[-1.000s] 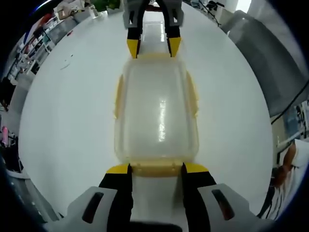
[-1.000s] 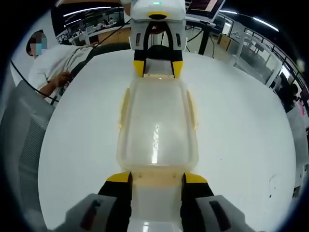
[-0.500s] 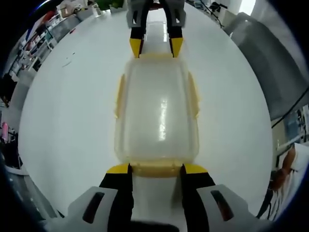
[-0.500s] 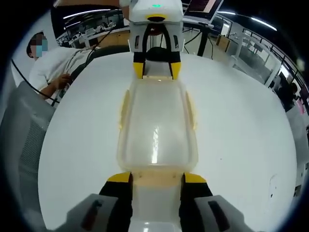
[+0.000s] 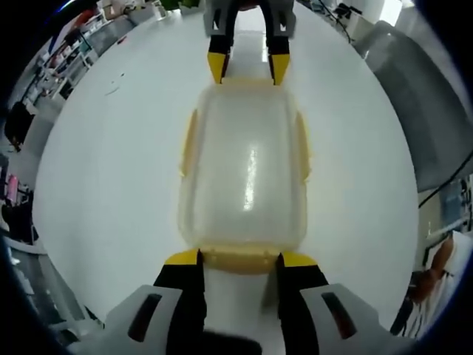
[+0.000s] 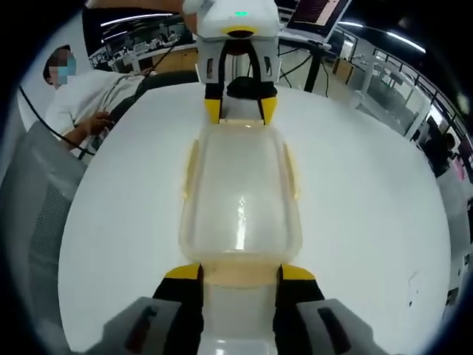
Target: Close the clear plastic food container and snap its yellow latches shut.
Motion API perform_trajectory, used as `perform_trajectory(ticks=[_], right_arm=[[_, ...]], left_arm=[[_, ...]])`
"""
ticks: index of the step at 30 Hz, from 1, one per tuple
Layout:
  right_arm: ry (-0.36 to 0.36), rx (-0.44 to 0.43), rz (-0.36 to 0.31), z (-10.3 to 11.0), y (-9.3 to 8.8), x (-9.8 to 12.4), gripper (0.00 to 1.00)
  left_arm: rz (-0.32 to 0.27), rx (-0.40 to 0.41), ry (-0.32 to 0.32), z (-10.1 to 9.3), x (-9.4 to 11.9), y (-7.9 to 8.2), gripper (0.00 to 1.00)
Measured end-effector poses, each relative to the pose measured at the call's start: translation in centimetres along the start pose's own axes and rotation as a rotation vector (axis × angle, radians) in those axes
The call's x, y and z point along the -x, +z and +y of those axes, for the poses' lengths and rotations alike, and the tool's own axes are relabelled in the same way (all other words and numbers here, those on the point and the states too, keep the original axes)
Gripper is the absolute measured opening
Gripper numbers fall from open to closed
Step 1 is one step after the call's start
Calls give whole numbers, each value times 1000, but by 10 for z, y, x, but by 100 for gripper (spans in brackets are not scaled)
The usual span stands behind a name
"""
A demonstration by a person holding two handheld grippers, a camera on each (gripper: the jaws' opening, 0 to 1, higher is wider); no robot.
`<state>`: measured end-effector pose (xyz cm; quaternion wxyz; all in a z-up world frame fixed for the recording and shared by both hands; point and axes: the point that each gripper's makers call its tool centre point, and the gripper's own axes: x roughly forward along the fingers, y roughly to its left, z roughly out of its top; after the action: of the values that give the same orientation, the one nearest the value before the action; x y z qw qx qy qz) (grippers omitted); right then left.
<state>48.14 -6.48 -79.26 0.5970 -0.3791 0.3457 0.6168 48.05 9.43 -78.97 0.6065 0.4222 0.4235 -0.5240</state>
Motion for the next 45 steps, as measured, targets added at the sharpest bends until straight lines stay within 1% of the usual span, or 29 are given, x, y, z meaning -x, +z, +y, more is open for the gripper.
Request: perform_trajectory(ticks=[6,11,16,19,21,30,32,37,45], right_arm=[[-8,6,-12,3,3,12,34],[-26,15,-16,2,2,25,35],[-39,18,-13,3,0,38,35],[-52,27,-16,4,-1,48,35],[-49,21,-17,6,-1,51,35],[-62,25,-19,10,-6,68,35],[-66,26,-19,10,-8,73,35],[-74,27,-17,8,-17,83,35],[-73,34,-7,13,-33,99,35]], left_arm=[[-1,-9,12,-1,12,5,36],[-10,-20,35,2,22,14,36],[-20,-44,57,5,35,27,36],[-21,-50,65,3,37,33,36],[-17,-61,70,3,39,35,36],[-24,-59,83,-1,47,51,36],[-15,-65,84,-1,48,55,36],[-22,-73,99,0,54,71,36],[-33,-77,106,-5,52,93,36]])
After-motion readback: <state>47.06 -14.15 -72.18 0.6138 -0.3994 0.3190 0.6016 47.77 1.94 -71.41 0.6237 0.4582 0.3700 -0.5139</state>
